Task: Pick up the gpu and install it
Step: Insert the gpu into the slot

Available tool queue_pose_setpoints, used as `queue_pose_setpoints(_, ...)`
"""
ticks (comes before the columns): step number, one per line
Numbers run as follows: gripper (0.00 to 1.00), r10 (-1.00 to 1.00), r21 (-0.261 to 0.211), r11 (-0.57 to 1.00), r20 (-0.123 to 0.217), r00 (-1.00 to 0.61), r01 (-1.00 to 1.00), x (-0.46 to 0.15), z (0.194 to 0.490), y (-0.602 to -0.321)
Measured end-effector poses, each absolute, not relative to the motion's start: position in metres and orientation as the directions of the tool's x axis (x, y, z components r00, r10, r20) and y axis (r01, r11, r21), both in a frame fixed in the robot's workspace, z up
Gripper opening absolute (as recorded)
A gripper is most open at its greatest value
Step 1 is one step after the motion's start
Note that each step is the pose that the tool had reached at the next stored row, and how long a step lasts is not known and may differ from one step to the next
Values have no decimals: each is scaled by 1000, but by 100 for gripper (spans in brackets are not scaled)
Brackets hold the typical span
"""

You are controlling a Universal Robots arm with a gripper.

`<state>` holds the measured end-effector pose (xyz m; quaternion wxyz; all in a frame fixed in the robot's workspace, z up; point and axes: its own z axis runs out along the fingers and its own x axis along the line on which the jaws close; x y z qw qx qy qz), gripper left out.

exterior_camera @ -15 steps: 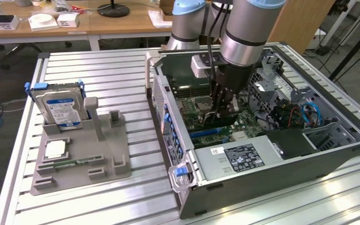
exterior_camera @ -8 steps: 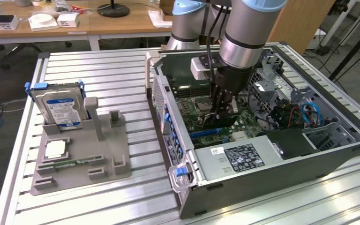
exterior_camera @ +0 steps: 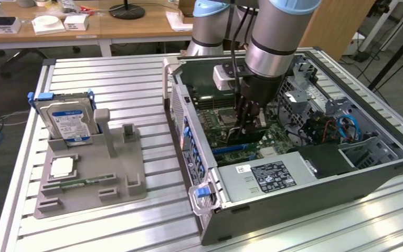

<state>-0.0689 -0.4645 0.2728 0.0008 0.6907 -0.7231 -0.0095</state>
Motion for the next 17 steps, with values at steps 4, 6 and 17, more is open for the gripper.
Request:
queue_pose_setpoints(4, 26, -999, 14, 46, -12, -46, -999, -71, 270, -464)
queue_pose_setpoints(6, 26, -999, 14, 45, -12, -46, -999, -71, 267, -464)
queue_pose_setpoints(17, 26, -999, 14, 46, -12, -46, -999, -72, 262, -463)
